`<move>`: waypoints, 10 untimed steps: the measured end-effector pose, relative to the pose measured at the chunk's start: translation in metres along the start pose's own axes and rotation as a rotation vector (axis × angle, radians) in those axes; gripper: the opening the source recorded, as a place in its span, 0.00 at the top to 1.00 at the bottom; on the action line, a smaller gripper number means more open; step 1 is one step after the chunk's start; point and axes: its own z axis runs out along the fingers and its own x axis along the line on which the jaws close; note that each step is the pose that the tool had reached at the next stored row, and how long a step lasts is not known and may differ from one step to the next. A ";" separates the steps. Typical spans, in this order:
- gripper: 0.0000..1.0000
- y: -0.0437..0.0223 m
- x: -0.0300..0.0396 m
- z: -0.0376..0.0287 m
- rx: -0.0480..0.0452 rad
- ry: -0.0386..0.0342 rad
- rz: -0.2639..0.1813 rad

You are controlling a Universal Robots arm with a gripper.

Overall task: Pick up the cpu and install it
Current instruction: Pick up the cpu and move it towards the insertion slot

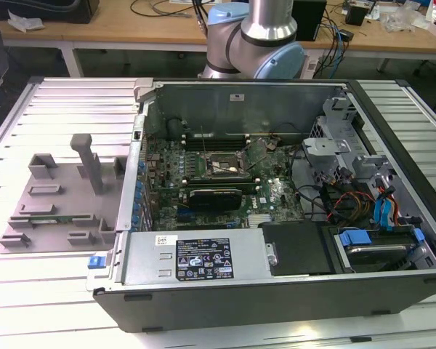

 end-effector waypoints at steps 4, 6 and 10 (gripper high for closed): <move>0.45 0.0001 -0.0068 0.0002 0.0000 -0.0001 0.000; 0.45 0.0002 -0.0118 0.0003 0.0001 0.0000 0.000; 0.45 0.0003 -0.0222 0.0006 0.0000 -0.0001 0.000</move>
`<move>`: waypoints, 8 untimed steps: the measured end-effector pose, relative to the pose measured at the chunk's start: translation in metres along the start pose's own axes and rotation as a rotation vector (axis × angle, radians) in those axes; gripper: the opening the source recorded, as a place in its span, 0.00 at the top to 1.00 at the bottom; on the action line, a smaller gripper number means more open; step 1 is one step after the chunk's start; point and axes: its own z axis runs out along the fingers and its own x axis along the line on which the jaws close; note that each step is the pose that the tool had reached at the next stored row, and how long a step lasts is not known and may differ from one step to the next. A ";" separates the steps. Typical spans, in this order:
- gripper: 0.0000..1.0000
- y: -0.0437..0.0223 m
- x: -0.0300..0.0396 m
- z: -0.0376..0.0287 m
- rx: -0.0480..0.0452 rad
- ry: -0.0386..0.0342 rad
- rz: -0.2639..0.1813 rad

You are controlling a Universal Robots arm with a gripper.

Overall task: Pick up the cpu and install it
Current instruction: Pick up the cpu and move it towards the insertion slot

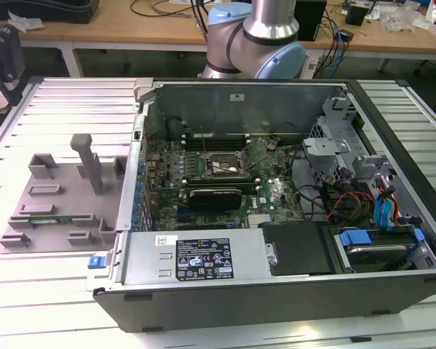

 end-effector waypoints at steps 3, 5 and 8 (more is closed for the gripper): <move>0.45 0.0001 -0.0107 0.0002 0.0001 0.0001 0.000; 0.45 0.0002 -0.0182 0.0004 0.0000 0.0000 0.000; 0.45 0.0004 -0.0274 0.0006 0.0001 0.0001 0.000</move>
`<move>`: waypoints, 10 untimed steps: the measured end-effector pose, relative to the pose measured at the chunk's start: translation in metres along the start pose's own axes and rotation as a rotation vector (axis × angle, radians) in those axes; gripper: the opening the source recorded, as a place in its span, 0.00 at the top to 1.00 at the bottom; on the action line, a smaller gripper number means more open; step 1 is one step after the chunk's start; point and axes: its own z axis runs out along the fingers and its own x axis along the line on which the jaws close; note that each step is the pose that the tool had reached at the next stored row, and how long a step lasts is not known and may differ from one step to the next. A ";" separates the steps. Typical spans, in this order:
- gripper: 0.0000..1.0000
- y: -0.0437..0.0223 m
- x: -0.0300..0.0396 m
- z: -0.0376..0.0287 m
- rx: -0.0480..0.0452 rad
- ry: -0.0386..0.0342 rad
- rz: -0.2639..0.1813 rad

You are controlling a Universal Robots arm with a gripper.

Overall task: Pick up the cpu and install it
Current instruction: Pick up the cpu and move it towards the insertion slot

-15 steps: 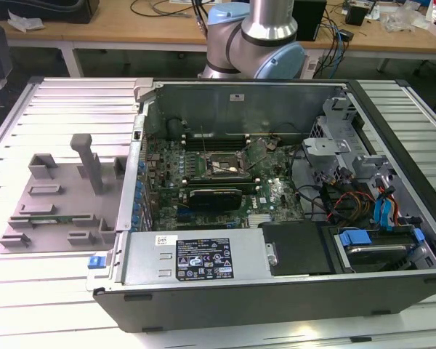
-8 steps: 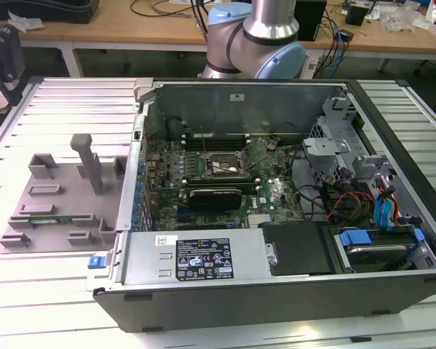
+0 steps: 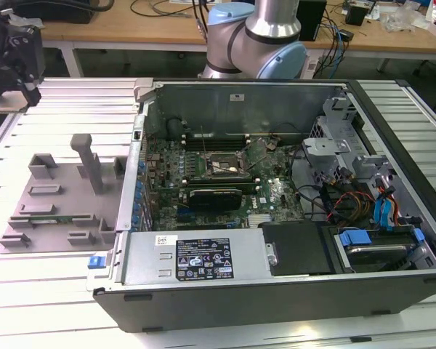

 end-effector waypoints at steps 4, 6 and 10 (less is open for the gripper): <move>0.45 0.0001 -0.0114 0.0003 -0.0001 -0.0001 0.000; 0.45 0.0002 -0.0149 0.0004 -0.0001 -0.0001 0.000; 0.45 0.0004 -0.0304 0.0008 -0.0001 -0.0001 0.000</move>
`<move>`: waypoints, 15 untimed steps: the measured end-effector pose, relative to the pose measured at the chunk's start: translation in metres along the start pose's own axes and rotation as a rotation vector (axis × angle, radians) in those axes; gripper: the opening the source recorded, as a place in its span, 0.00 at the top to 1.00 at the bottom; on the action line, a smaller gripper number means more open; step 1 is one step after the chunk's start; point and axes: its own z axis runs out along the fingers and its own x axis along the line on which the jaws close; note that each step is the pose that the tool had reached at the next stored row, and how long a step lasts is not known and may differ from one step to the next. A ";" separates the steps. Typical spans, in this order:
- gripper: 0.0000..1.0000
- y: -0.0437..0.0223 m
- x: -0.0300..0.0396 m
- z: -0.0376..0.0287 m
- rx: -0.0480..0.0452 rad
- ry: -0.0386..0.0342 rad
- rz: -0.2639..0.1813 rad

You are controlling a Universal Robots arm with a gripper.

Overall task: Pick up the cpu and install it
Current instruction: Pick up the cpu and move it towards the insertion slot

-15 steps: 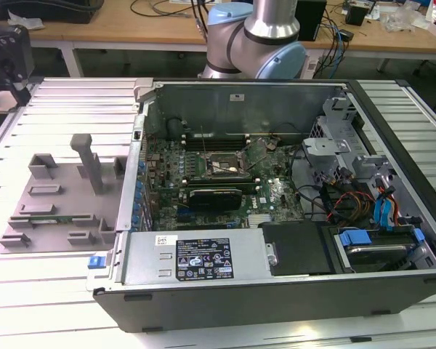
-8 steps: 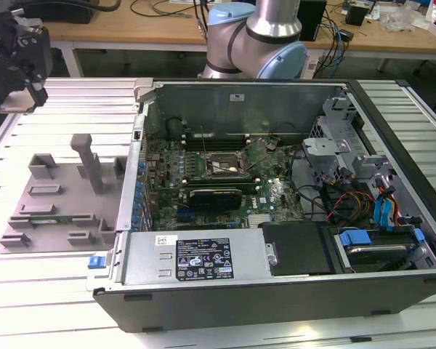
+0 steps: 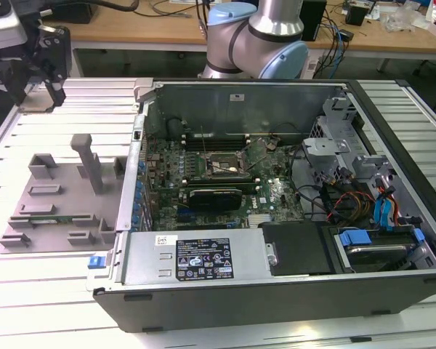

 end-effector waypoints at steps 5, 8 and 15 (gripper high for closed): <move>0.45 0.0002 -0.0156 0.0004 0.0000 -0.0001 0.000; 0.45 0.0003 -0.0220 0.0005 0.0000 -0.0001 0.000; 0.45 0.0005 -0.0391 0.0009 0.0000 0.0000 0.000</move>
